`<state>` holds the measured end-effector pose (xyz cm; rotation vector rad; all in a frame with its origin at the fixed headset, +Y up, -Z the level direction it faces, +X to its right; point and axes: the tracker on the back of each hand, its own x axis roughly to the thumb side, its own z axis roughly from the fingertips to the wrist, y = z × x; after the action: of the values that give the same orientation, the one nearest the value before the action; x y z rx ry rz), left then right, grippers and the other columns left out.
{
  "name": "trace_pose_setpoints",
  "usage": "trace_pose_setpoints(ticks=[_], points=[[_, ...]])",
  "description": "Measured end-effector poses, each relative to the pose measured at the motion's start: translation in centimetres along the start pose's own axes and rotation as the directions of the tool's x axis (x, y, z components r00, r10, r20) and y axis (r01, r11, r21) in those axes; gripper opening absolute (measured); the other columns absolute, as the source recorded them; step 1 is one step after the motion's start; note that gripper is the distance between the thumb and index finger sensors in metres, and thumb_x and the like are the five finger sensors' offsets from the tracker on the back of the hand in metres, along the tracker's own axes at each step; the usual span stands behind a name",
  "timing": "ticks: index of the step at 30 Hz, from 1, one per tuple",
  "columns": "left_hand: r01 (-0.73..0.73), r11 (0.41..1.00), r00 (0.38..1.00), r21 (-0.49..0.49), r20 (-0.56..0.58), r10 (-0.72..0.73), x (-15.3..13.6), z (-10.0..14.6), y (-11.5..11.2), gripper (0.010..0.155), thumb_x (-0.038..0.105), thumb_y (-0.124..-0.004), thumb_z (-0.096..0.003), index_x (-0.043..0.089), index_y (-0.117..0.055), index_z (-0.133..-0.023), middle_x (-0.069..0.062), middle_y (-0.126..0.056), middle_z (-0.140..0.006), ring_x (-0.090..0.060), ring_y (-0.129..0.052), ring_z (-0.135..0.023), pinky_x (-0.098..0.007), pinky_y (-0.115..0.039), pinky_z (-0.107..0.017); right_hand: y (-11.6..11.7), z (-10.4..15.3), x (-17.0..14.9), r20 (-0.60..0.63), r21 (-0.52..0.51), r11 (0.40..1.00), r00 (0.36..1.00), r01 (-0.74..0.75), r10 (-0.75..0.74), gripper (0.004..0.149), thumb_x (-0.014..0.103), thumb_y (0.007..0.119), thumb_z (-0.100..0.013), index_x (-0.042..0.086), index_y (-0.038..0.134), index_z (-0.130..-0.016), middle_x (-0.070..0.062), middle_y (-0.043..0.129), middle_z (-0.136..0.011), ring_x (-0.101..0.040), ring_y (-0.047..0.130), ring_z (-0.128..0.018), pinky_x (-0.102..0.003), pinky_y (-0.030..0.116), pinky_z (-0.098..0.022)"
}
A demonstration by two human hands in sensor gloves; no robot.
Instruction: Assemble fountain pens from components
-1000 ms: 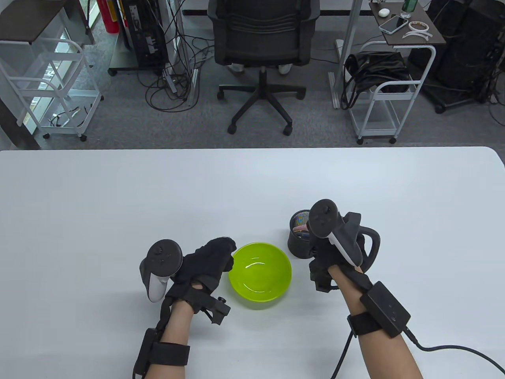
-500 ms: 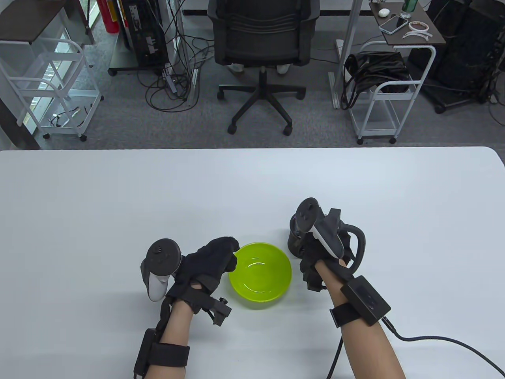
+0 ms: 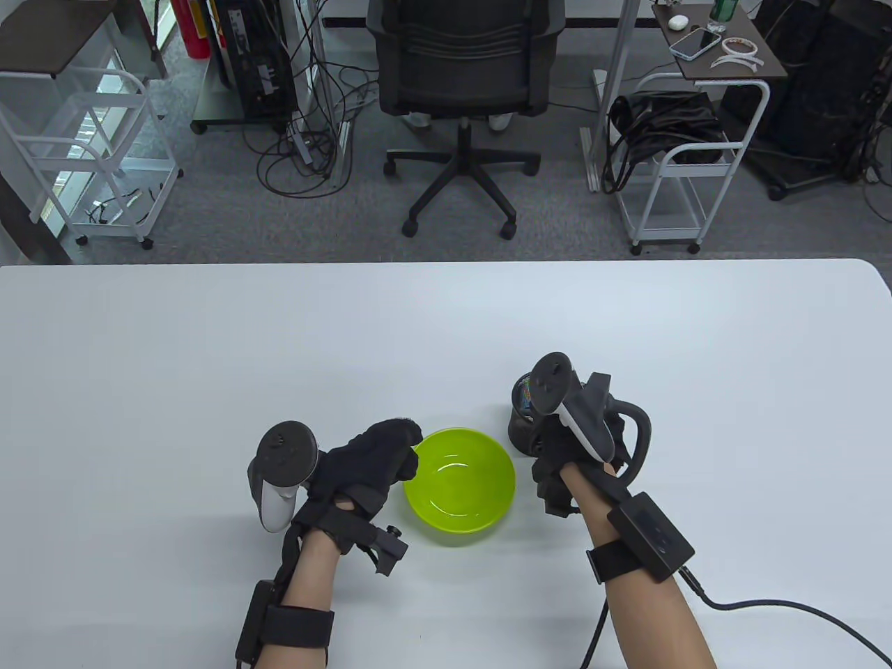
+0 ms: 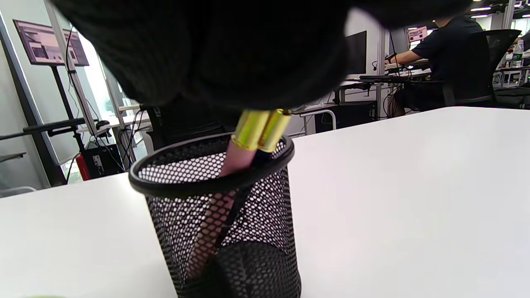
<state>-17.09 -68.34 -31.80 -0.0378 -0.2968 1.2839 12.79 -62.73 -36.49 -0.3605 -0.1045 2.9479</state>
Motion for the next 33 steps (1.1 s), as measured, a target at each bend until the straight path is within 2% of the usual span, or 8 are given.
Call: trace_pose_setpoints(ticks=[4,9,13,16,21,25,28,33], points=[[-0.009,1.0,1.0,0.027,-0.002,0.009,0.2,0.1,0.2,0.059,0.051,-0.064,-0.0545,0.008,-0.074,-0.095,-0.009,-0.093,-0.07,-0.034,-0.091,-0.065,-0.058,-0.073,-0.051,-1.2,0.9,-0.5,0.022,-0.055,0.998,0.999,0.026,-0.025,0.053,0.046,0.082,-0.044,0.022,0.081,-0.091,-0.007,0.092,-0.083,-0.015,0.099,-0.023,-0.034,0.084,-0.009],[0.042,0.997,0.999,0.067,-0.006,-0.042,0.5,0.4,0.4,0.06,0.049,-0.062,-0.055,0.009,-0.068,-0.099,-0.013,-0.086,-0.082,-0.038,-0.082,-0.077,-0.061,-0.065,-0.058,-2.0,3.2,-0.8,0.114,-0.138,0.986,0.991,0.09,-0.075,0.059,0.051,0.08,-0.043,0.022,0.077,-0.095,-0.011,0.082,-0.092,-0.024,0.097,-0.049,-0.036,0.083,-0.016],[0.145,0.987,0.989,0.07,-0.01,-0.145,0.7,0.4,-0.2,0.06,0.046,-0.06,-0.0554,0.012,-0.059,-0.105,-0.017,-0.07,-0.102,-0.044,-0.063,-0.095,-0.066,-0.053,-0.065,-1.3,5.3,-0.9,0.173,-0.132,0.981,0.978,0.14,-0.116,0.058,0.047,0.078,-0.044,0.022,0.075,-0.096,-0.01,0.079,-0.095,-0.03,0.091,-0.066,-0.043,0.083,-0.029],[0.249,0.969,0.968,-0.002,0.017,-0.249,0.7,0.1,-1.1,0.059,0.046,-0.06,-0.0556,0.019,-0.056,-0.108,-0.016,-0.056,-0.111,-0.044,-0.046,-0.104,-0.067,-0.043,-0.069,-0.1,6.7,-1.0,0.212,-0.082,0.978,0.962,0.191,-0.17,0.059,0.047,0.078,-0.045,0.023,0.073,-0.098,-0.01,0.076,-0.098,-0.032,0.086,-0.074,-0.048,0.081,-0.037],[0.477,0.874,0.879,-0.092,0.059,-0.473,0.8,-0.1,-3.1,0.062,0.047,-0.06,-0.0554,0.026,-0.047,-0.112,-0.01,-0.032,-0.121,-0.037,-0.017,-0.11,-0.066,-0.027,-0.071,2.1,8.1,-1.0,0.273,-0.057,0.991,0.957,0.123,-0.103,0.07,0.054,0.079,-0.043,0.025,0.062,-0.105,-0.006,0.055,-0.112,-0.036,0.063,-0.097,-0.061,0.065,-0.06],[0.634,0.744,0.769,-0.21,0.073,-0.635,0.1,-0.4,-4.5,0.075,0.057,-0.059,-0.0537,0.028,-0.025,-0.114,-0.008,-0.007,-0.119,-0.036,0.002,-0.105,-0.067,-0.017,-0.069,3.8,8.0,-0.9,0.32,0.067,0.997,0.945,0.048,-0.067,0.084,0.058,0.079,-0.041,0.027,0.043,-0.111,0.001,0.028,-0.118,-0.03,0.032,-0.111,-0.068,0.042,-0.072],[0.676,0.675,0.717,-0.296,0.052,-0.695,-1.0,-0.4,-5.1,0.079,0.062,-0.055,-0.0535,0.032,-0.01,-0.111,-0.007,0.008,-0.114,-0.035,0.011,-0.102,-0.067,-0.011,-0.068,4.5,7.7,-1.0,0.324,0.149,0.987,0.941,0.055,-0.101,0.09,0.062,0.075,-0.04,0.031,0.03,-0.112,0.004,0.013,-0.117,-0.026,0.016,-0.111,-0.07,0.027,-0.074],[0.696,0.639,0.682,-0.327,0.022,-0.731,-1.6,-0.6,-5.5,0.081,0.064,-0.054,-0.0528,0.033,-0.004,-0.108,-0.007,0.012,-0.112,-0.036,0.013,-0.101,-0.067,-0.01,-0.068,5.5,7.3,-1.1,0.313,0.215,0.976,0.945,0.027,-0.095,0.09,0.067,0.071,-0.04,0.035,0.025,-0.111,0.005,0.008,-0.116,-0.024,0.008,-0.11,-0.07,0.02,-0.074]])
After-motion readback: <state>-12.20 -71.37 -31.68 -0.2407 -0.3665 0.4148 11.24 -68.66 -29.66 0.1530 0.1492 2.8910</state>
